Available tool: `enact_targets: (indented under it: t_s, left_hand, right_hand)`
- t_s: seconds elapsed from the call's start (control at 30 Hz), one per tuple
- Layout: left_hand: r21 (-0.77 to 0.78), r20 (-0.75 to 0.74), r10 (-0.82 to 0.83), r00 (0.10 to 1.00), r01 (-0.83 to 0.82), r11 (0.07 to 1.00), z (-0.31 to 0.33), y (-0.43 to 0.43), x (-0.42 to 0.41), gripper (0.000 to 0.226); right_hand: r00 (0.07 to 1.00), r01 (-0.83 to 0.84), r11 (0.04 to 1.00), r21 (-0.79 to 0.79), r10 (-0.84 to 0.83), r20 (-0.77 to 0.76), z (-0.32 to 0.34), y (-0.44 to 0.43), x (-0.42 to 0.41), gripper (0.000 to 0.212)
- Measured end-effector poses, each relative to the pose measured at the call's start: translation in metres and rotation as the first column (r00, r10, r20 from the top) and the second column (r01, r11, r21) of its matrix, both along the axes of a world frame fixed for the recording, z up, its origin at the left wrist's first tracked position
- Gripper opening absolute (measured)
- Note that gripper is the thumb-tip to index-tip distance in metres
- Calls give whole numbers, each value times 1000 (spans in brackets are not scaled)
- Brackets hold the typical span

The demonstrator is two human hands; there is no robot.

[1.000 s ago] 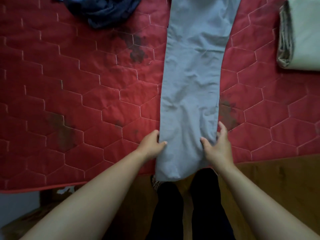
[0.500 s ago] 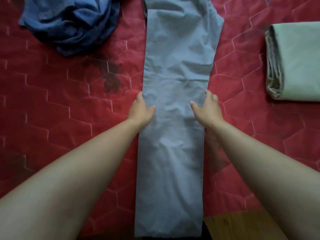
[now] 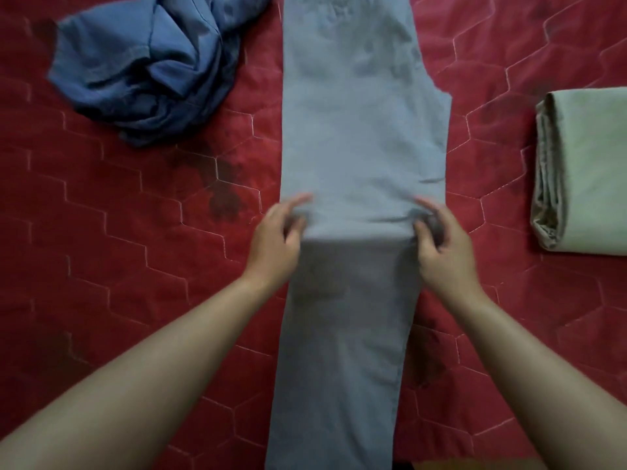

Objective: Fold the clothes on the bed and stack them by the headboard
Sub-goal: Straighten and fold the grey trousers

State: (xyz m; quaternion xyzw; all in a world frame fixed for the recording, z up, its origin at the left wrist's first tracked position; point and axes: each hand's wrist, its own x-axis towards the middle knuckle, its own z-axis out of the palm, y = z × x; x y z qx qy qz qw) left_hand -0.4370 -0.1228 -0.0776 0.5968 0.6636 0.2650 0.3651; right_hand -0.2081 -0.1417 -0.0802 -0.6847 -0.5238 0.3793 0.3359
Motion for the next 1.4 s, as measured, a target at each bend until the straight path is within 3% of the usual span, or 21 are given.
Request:
enact_targets:
  t_s: [0.2,0.33,0.4,0.47,0.53,0.63,0.7,0.87,1.0,1.17,1.4]
  left_hand:
    - [157,90,-9,996,-5,988,84,-14,-17,17]
    - [283,153,28,988,-71,957,137,61,-5,15]
    - [248,245,70,967,-132,960,148,121,2,27]
    - [114,295,117,948,-157,981,138,175,7,48]
    - [-36,197,186,963,-182,983,105,201,7,64]
    - [-242,-76,92,993,-108,964,37,185,0,75]
    - [-320,-160,-21,987,-32,947,-2,169,-5,71]
    - [-279,-253,61,966,-133,951,-48,173,3,66]
    - [-247,-275,216,937,-285,926,-58,193,6,55]
    - [-266,-282,127,951,-205,942,-62,169,-4,30]
    - [-396,-227,62,972,-150,906,-42,37,-3,34]
  right_hand:
    - [1000,-4,998,62,5,-28,86,-15,5,22]
    - [996,91,969,229,-89,-21,134,58,3,13]
    - [989,146,954,262,-141,-39,140,120,3,16]
    - [990,143,978,155,-142,-15,133,176,5,44]
    - [994,95,995,-5,-94,51,106,206,6,66]
    - [983,19,984,-178,14,181,47,197,7,73]
    - [969,-19,974,-228,74,236,8,180,9,70]
    - [908,114,975,-193,-23,419,-46,179,7,74]
    - [936,137,965,-222,-52,348,-59,200,9,83]
    - [970,108,979,-175,-66,232,-61,174,6,74]
    - [961,52,960,-275,28,277,-39,57,19,69]
